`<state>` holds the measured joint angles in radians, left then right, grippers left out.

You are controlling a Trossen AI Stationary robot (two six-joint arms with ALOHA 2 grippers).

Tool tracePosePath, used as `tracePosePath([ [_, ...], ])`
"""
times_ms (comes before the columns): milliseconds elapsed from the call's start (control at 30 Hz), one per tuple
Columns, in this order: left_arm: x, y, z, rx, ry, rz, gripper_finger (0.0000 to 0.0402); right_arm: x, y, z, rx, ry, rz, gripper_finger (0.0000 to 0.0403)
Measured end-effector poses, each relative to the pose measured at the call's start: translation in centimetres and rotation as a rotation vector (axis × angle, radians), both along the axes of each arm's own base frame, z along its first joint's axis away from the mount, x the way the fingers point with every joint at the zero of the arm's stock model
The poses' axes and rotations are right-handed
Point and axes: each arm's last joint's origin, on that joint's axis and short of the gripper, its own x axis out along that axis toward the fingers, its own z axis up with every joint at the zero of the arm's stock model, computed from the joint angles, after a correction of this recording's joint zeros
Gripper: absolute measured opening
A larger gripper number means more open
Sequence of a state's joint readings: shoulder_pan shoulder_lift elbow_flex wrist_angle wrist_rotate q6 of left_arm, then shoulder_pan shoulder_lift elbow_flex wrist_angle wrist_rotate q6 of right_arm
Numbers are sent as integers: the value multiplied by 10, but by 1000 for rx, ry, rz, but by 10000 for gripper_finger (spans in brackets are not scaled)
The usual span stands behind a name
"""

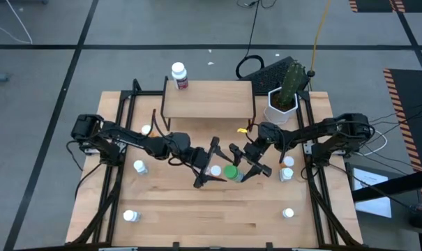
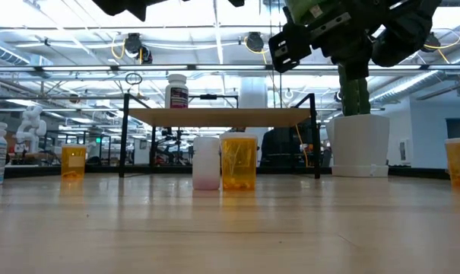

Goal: Pick and place medicine bottles onto shelf by color
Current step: Put the green pill bottle on the shelf

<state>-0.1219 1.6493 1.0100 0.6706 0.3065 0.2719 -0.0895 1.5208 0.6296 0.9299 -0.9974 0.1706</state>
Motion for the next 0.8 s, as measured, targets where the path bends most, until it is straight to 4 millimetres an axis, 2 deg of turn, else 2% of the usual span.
tracePosePath([
  [200, 0, 0, 0, -3, 6, -3, 279, 1, -1, 0, -6, -8, -32, 226],
  [600, 0, 0, -2, 12, 12, -1, 269, 1, -1, 0, -7, -7, -52, 226],
  [800, 0, 2, -2, 9, 14, 6, 220, 1, -1, 0, -7, -6, -52, 226],
])
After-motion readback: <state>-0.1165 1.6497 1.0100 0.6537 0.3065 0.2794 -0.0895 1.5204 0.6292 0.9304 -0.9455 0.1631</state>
